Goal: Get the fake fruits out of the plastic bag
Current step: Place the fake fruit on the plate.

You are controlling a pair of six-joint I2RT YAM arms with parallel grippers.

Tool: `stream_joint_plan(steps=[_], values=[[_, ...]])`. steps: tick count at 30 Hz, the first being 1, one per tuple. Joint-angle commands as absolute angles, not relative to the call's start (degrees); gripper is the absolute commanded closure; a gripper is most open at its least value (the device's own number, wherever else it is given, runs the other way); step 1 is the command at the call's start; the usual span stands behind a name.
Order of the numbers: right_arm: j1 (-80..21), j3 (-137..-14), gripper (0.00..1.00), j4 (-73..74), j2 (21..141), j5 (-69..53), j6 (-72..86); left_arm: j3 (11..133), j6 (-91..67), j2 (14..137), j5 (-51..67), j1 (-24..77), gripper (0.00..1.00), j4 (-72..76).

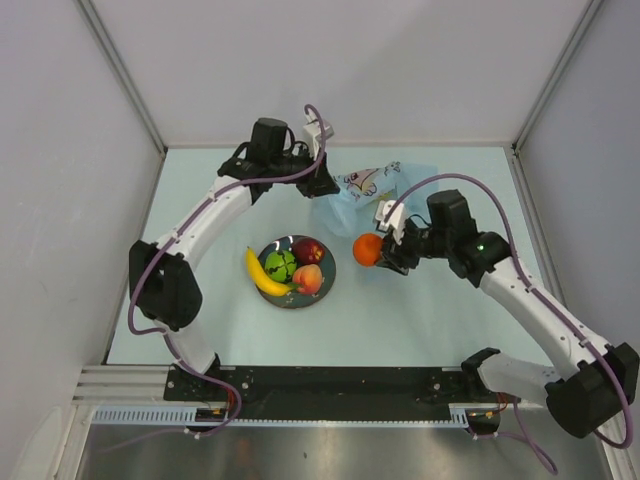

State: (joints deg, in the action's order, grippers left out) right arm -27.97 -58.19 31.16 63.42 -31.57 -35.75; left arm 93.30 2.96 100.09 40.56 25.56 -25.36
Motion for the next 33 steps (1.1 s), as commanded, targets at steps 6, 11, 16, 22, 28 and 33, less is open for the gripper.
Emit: stream_joint_plan(steps=[6,11,16,22,28,33], values=[[-42.09,-60.90,0.73,27.34,71.44,-20.94,-34.99,99.94,-3.77,101.60,47.90,24.26,0.98,-30.59],[-44.56,-62.67,0.76,25.14,77.69,-19.16,-26.56,97.12,-6.94,99.49,49.04,24.26,1.00,-26.37],[-45.35,-62.67,0.77,23.20,79.98,-16.26,-26.71,96.59,-7.03,98.61,48.25,24.26,1.00,-26.45],[-44.21,-62.75,0.76,21.02,83.75,-15.91,-30.06,94.75,-5.81,96.33,47.20,24.26,1.00,-27.24],[-45.61,-63.28,0.73,18.56,87.44,-15.83,-37.09,90.01,-7.36,90.54,49.48,24.26,1.00,-23.74],[-45.62,-64.25,0.72,16.18,90.70,-13.98,-38.93,90.08,-7.48,88.68,50.80,24.26,1.00,-23.81]])
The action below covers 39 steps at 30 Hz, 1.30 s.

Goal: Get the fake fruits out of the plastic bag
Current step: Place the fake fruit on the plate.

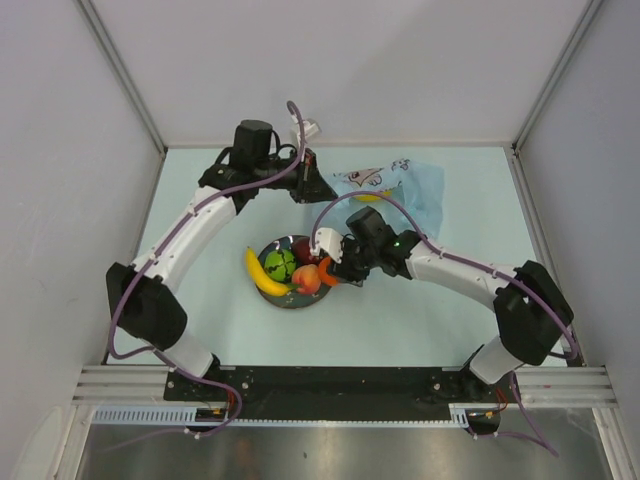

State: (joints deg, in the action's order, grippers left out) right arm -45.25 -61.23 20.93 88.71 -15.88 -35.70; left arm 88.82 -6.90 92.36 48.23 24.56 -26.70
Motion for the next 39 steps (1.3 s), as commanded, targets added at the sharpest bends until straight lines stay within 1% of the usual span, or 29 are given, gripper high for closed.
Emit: stream_joint_plan(steps=[1,8,14,19,23,26,27,29,30,31,33,36,39], values=[[-45.62,-64.34,0.72,15.82,91.14,-13.80,-39.02,90.44,-7.21,88.68,50.80,24.26,1.00,-23.99],[-46.23,-66.09,0.71,14.85,95.53,-14.06,-39.02,91.58,-7.38,89.82,51.41,24.26,1.00,-24.26],[-46.06,-66.27,0.67,15.56,96.68,-13.80,-39.73,90.44,-8.52,89.91,52.47,24.34,1.00,-22.94],[-46.41,-66.36,0.66,17.49,97.03,-15.91,-41.39,90.35,-9.14,90.35,53.00,24.34,1.00,-22.67],[-46.67,-66.36,0.61,19.33,96.86,-16.70,-42.19,90.35,-9.58,90.62,53.44,24.26,1.00,-21.98],[-46.84,-66.36,0.54,20.21,96.77,-17.23,-42.28,90.00,-10.11,90.70,53.61,24.26,1.00,-21.62],[-46.93,-66.36,0.47,20.39,96.68,-17.49,-42.19,89.91,-10.11,90.70,53.70,24.34,1.00,-21.53],[-47.02,-66.27,0.39,19.87,96.59,-17.23,-41.66,89.74,-10.20,90.88,53.79,24.26,1.00,-21.45],[-47.28,-66.36,0.32,19.52,96.50,-16.97,-41.31,89.74,-10.28,90.88,53.79,24.26,1.00,-21.53],[-47.29,-66.27,0.29,19.42,96.33,-16.53,-41.05,89.56,-10.28,90.88,53.79,24.26,1.00,-21.53],[-47.37,-66.36,0.14,19.16,95.80,-15.47,-41.13,89.56,-10.46,90.88,54.05,24.26,1.00,-21.27],[-47.37,-66.36,0.05,19.51,94.05,-14.77,-40.87,89.47,-10.99,90.88,54.23,24.43,1.00,-20.83],[-47.37,-67.23,0.02,22.40,90.27,-16.78,-39.82,89.65,-10.99,91.14,54.14,24.61,1.00,-20.65]])
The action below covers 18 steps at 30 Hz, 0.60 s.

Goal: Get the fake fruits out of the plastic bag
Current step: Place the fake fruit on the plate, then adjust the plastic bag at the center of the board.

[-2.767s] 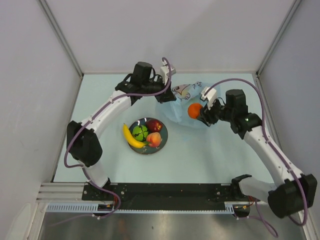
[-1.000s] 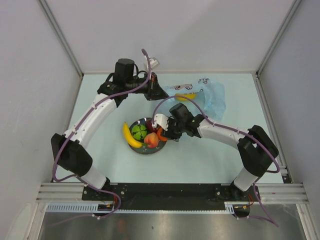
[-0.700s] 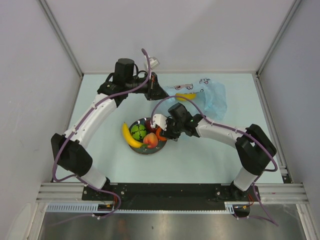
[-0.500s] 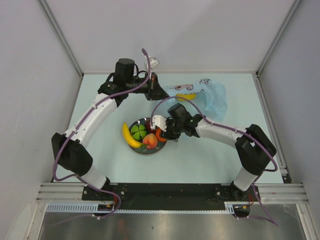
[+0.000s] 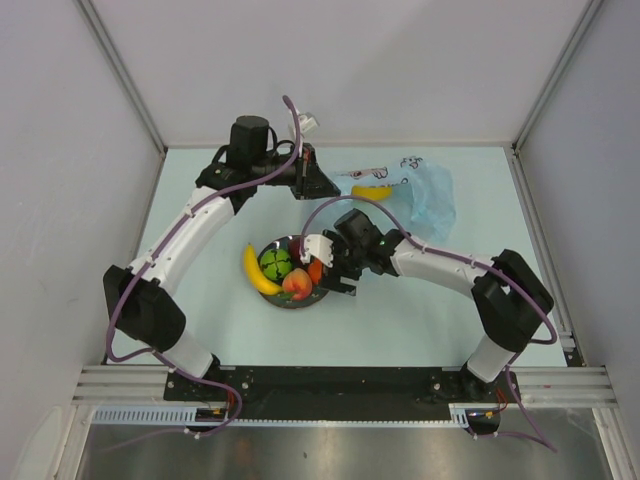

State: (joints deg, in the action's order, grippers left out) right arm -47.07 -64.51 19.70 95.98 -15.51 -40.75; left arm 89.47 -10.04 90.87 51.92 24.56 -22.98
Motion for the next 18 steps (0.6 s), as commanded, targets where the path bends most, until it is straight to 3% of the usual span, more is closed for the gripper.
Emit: stream_joint_plan(steps=[1,10,13,18], values=[[-47.29,-67.58,0.02,25.28,89.31,-17.40,-39.73,89.74,-10.99,91.14,54.23,24.61,1.00,-20.57],[-43.25,-72.06,0.03,34.29,72.61,-15.48,-30.26,90.17,-10.64,92.81,53.88,24.87,1.00,-21.09],[-37.54,-74.52,0.12,28.33,68.05,-10.83,-19.97,90.44,-10.81,93.34,53.79,24.96,1.00,-21.01],[-26.30,-75.15,0.45,21.36,69.25,-8.35,-14.23,91.05,-12.22,93.69,54.40,25.22,1.00,-20.56]])
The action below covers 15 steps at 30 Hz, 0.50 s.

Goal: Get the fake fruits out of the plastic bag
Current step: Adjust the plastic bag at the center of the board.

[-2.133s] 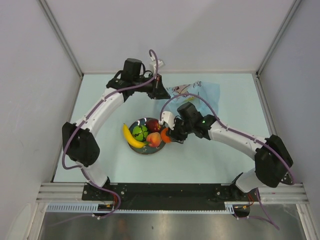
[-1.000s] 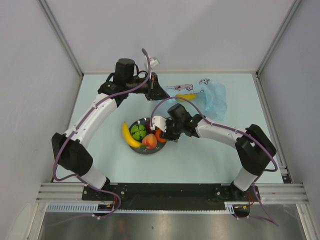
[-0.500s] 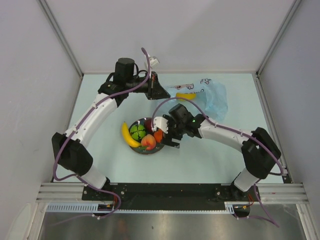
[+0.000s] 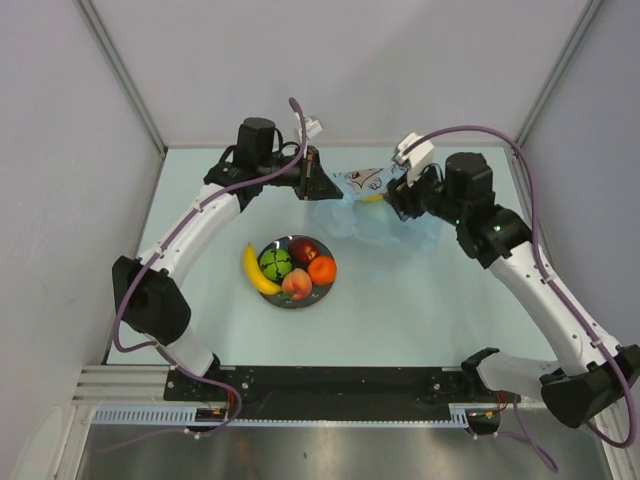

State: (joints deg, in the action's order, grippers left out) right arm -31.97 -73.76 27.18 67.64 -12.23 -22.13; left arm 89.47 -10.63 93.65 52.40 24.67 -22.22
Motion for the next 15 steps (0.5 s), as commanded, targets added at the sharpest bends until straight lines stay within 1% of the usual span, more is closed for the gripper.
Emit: stream_joint_plan(steps=[1,2,4,5,6,8,11,13,14,15], values=[[-25.50,-75.15,0.48,21.71,71.35,-8.18,-14.41,91.23,-12.39,93.60,54.23,25.22,1.00,-20.91],[-24.10,-75.15,0.56,22.23,72.85,-9.22,-14.68,91.40,-12.13,93.52,54.58,25.49,0.99,-21.44],[-22.86,-75.15,0.65,24.24,75.31,-14.47,-15.38,91.76,-10.30,92.64,54.58,25.40,1.00,-23.55],[-22.59,-75.06,0.76,25.13,78.28,-16.07,-15.99,91.76,-9.50,92.38,54.49,25.40,1.00,-24.34],[-22.07,-75.06,0.81,25.75,79.79,-17.65,-16.69,91.93,-8.97,92.20,54.41,25.49,1.00,-25.30],[-21.62,-74.27,0.90,26.02,83.91,-19.95,-16.97,92.46,-6.60,91.67,53.97,25.40,1.00,-28.64],[-20.66,-73.92,0.90,23.39,89.97,-20.74,-16.70,92.11,-2.30,89.48,53.79,25.40,1.00,-30.93],[-20.22,-74.00,0.91,20.40,92.10,-17.87,-15.30,92.72,-0.10,88.69,52.39,25.40,1.00,-31.46],[-19.78,-74.09,0.88,19.26,93.07,-16.71,-12.25,93.07,-0.09,87.90,51.77,25.49,1.00,-31.38],[-19.43,-74.44,0.84,17.59,94.38,-15.48,-10.56,94.47,-0.09,87.80,50.90,25.40,1.00,-31.81]])
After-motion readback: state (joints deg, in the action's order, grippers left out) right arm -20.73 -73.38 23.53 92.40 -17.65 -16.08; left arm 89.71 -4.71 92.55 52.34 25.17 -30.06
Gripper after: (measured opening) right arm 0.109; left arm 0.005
